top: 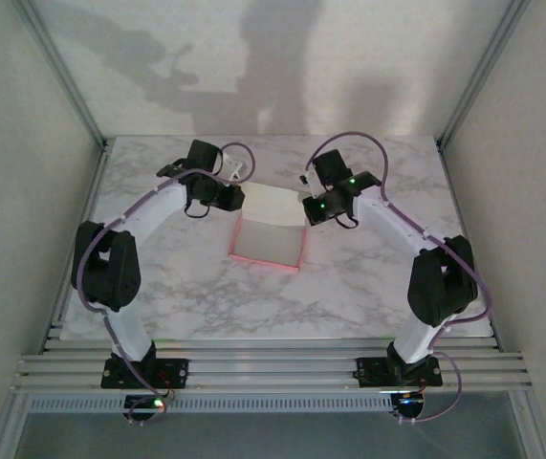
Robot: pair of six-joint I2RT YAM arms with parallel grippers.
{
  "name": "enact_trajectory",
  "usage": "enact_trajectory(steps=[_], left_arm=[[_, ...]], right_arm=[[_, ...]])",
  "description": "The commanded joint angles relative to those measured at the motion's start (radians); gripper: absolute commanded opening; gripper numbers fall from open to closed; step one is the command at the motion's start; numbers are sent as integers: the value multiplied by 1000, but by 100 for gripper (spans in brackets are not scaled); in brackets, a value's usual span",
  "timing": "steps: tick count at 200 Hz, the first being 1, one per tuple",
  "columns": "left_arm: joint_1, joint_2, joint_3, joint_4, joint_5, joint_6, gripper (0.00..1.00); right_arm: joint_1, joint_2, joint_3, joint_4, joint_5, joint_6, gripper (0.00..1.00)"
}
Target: Fold the paper box
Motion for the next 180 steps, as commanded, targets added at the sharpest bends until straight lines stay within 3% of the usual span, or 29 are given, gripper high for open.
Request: enact_trajectory(steps=[1,36,180], left_arm=[[-34,-63,-20,88,7,-95,13],[-45,-61,-39,83,-25,-127,12],[-76,-104,-175,233,-25,-253,12]], right_arm=[[26,-1,27,6,67,121,8],[35,17,56,3,150,214,7],[62,58,64,57,181,335,6]])
